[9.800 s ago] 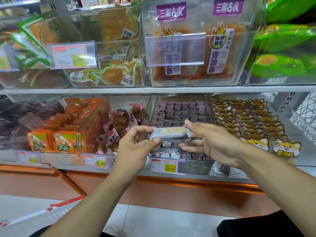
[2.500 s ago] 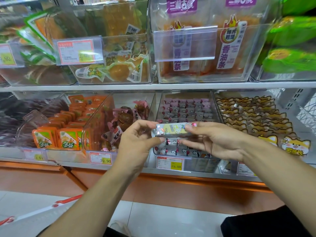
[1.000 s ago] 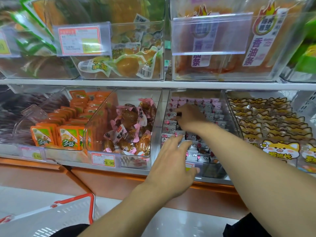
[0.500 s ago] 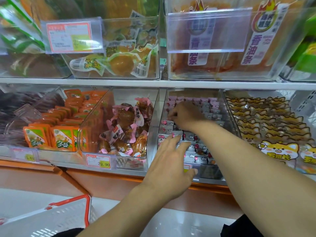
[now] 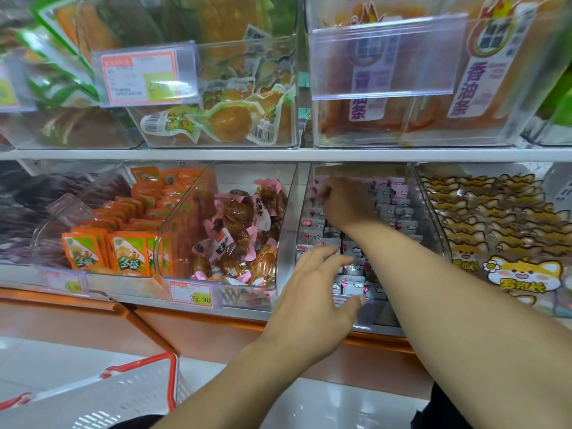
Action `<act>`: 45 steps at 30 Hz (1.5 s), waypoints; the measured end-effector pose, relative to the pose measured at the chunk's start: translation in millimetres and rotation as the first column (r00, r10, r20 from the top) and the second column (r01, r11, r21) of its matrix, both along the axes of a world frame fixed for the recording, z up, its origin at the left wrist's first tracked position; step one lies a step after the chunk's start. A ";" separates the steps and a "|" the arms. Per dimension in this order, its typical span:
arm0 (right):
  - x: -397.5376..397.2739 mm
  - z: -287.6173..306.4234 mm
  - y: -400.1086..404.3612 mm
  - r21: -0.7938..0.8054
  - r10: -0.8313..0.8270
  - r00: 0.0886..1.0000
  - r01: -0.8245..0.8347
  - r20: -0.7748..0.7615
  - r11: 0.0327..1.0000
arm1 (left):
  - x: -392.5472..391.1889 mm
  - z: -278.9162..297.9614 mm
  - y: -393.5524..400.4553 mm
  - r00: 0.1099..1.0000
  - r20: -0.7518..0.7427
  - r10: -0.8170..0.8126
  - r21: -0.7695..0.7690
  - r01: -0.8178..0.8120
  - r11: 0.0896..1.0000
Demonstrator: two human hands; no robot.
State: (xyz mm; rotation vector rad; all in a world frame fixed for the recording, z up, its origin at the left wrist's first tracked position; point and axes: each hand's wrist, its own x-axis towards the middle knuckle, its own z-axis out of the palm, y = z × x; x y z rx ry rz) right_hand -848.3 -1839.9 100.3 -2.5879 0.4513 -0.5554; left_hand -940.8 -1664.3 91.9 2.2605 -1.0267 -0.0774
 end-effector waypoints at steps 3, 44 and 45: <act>0.5 8.8 2.6 0.297 -0.045 0.981 -0.012 0.186 0.955 | 0.0 4.9 2.0 0.999 -0.029 0.020 -0.043 -0.021 0.999; -168.9 31.8 2.4 0.996 -0.112 0.992 -0.072 0.066 -0.054 | 11.5 25.4 10.5 0.487 -0.857 -0.168 -0.497 -0.694 0.521; -169.5 32.1 3.0 0.996 -0.095 0.994 -0.068 0.062 -0.060 | 11.6 24.9 10.2 0.491 -0.856 -0.164 -0.498 -0.695 0.519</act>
